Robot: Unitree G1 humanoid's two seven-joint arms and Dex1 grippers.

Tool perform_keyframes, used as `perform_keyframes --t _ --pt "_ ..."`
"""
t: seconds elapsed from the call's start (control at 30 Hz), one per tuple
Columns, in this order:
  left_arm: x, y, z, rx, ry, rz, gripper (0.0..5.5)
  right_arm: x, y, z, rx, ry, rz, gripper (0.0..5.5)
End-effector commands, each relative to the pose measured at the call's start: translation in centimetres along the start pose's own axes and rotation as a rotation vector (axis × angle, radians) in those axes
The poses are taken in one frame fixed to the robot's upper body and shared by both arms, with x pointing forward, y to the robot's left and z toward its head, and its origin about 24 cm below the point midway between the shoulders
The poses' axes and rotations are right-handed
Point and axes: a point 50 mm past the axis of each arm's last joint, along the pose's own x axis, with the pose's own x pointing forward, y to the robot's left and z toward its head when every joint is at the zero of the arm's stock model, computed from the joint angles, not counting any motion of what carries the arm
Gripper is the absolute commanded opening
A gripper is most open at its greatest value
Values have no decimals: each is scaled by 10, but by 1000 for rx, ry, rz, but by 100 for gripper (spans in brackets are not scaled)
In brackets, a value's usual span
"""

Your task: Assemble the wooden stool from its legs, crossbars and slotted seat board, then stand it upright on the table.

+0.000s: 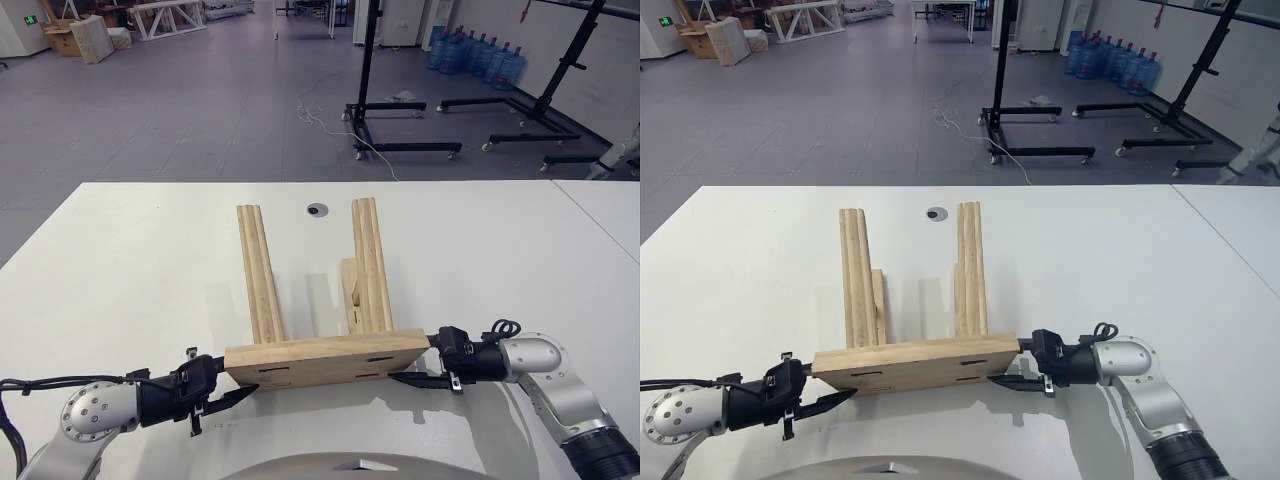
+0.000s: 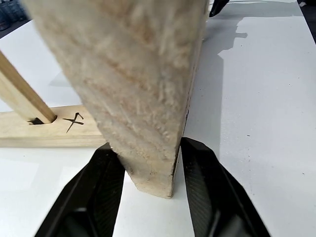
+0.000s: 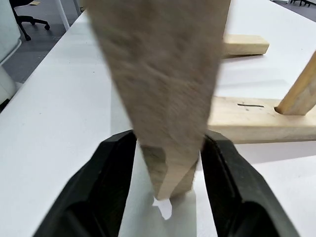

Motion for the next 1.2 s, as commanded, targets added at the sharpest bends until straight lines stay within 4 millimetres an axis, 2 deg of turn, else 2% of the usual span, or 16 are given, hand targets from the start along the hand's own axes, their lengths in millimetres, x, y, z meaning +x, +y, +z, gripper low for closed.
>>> perform_keyframes --t 0.03,0.23,0.43,0.5,0.6,0.8,0.93,1.1,1.2 --pt "1 13 7 17 -29 7 160 3 -7 4 -20 -12 15 163" --pt "3 29 11 -3 -68 6 159 6 -9 7 -26 -18 39 152" --pt "4 25 27 -86 -172 -106 159 7 -11 13 40 -44 85 150" --pt "3 24 36 -129 -214 -161 159 7 -9 22 122 -72 123 149" --pt "-6 19 50 -290 -256 -323 159 3 -4 47 336 -123 262 149" --pt "-13 13 83 -438 -360 -451 147 -14 -25 102 563 -107 442 145" --pt "-27 14 107 -662 -527 -515 136 -21 -35 136 849 -82 649 145" --pt "-42 40 109 -784 -583 -381 135 -26 -40 144 1142 -3 691 141" --pt "-47 52 100 -835 -551 -322 135 -32 -41 147 1245 25 702 141"
